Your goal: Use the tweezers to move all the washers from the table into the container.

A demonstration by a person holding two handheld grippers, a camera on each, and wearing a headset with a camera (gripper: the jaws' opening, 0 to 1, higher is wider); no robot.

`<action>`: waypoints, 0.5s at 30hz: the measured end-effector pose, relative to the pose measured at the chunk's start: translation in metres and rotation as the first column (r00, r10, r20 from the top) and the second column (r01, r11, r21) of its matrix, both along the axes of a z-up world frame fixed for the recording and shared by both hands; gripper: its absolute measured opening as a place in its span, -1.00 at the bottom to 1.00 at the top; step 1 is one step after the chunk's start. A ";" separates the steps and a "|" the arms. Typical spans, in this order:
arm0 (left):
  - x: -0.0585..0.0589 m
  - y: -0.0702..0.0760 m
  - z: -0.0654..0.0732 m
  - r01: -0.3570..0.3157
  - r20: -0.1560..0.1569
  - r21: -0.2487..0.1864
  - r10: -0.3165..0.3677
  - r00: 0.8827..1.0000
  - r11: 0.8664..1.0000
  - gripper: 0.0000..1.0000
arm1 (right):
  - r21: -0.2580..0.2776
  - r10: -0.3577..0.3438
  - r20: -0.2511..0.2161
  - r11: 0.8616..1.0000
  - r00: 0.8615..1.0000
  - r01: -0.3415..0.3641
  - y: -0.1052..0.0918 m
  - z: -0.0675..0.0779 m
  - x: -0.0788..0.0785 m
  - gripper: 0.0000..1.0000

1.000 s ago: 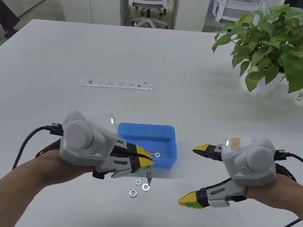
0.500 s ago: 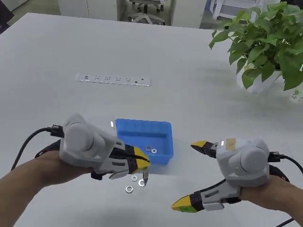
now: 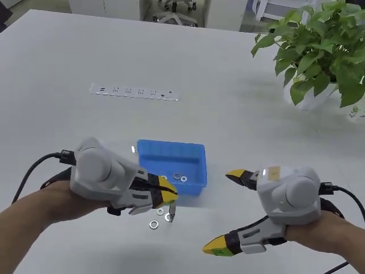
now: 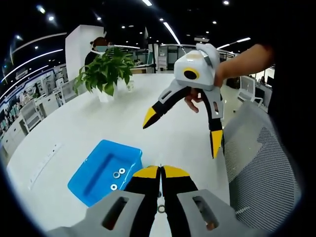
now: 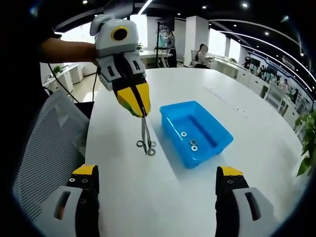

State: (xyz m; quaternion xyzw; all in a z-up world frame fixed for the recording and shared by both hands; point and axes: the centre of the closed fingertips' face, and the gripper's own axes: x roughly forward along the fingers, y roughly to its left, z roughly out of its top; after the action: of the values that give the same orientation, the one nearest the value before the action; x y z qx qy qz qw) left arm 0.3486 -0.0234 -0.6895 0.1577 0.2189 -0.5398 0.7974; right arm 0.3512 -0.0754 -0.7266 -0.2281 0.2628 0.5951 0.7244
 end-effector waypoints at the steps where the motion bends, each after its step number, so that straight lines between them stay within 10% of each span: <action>1: 0.000 0.000 -0.001 -0.001 0.001 0.001 0.001 1.000 1.000 -0.91 | -0.002 0.002 -0.001 1.000 1.000 -0.002 0.000 0.000 0.000 0.98; 15: 0.000 0.000 -0.002 0.001 -0.001 -0.004 -0.001 1.000 1.000 -0.91 | 0.010 0.048 0.009 0.999 0.999 -0.048 0.008 -0.001 -0.005 0.84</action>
State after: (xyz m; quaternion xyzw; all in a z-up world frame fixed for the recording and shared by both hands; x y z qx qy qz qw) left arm 0.3490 -0.0238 -0.6912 0.1558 0.2183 -0.5406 0.7974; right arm 0.3465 -0.0675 -0.7276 -0.2335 0.2511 0.6127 0.7120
